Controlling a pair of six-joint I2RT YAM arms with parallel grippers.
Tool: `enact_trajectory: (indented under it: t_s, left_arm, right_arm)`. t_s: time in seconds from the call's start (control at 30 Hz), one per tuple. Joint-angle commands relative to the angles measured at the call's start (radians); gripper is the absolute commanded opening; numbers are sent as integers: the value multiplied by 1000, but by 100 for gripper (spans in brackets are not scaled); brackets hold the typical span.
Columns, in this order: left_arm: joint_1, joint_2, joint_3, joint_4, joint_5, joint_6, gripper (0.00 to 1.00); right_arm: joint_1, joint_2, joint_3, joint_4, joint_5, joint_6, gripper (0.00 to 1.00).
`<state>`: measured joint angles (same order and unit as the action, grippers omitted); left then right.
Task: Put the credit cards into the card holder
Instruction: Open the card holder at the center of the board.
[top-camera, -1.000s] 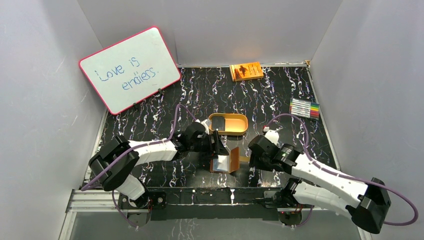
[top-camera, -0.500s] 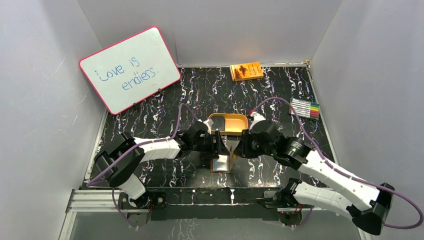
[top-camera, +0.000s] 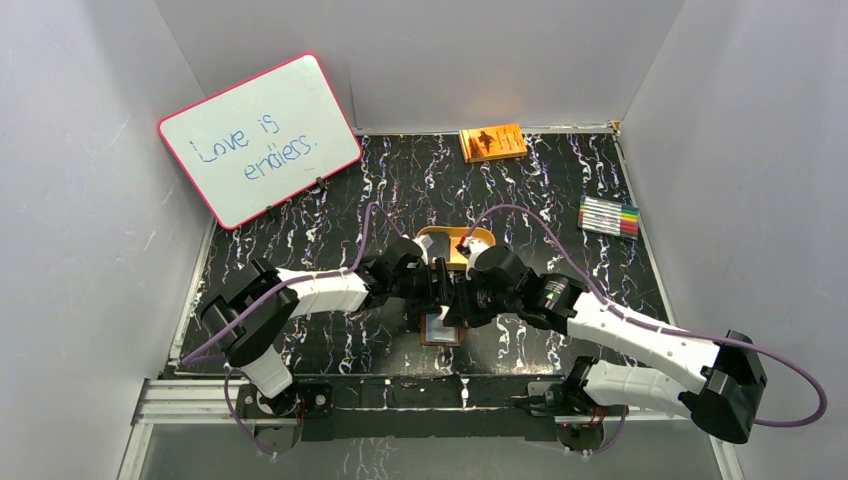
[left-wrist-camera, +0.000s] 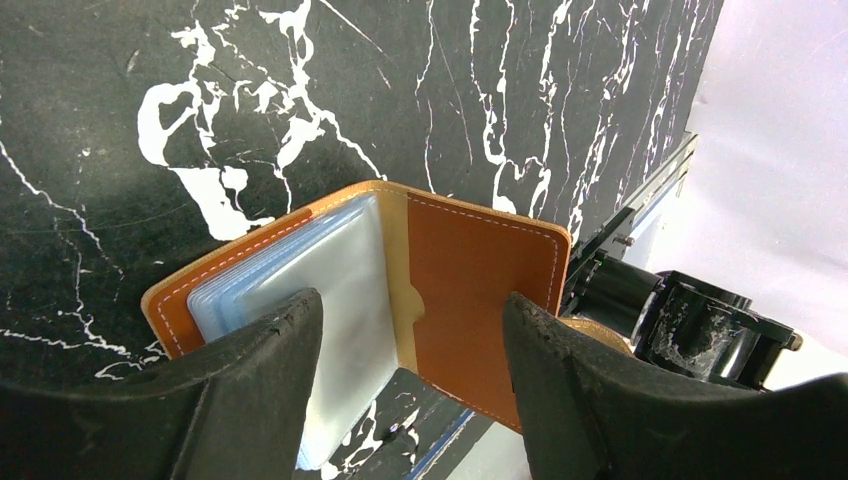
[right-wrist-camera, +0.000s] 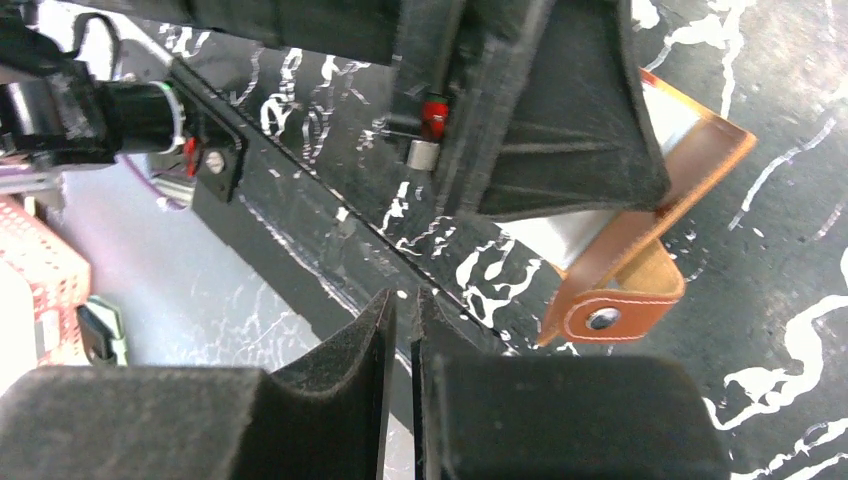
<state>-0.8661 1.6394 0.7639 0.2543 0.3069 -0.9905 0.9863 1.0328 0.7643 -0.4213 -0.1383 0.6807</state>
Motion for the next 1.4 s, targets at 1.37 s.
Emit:
enact_trajectory:
  t_s: [1.37]
  left_arm:
    - [-2, -307, -167, -106, -100, -53, 66]
  right_arm:
    - [-41, 19, -345, 89, 401, 260, 20]
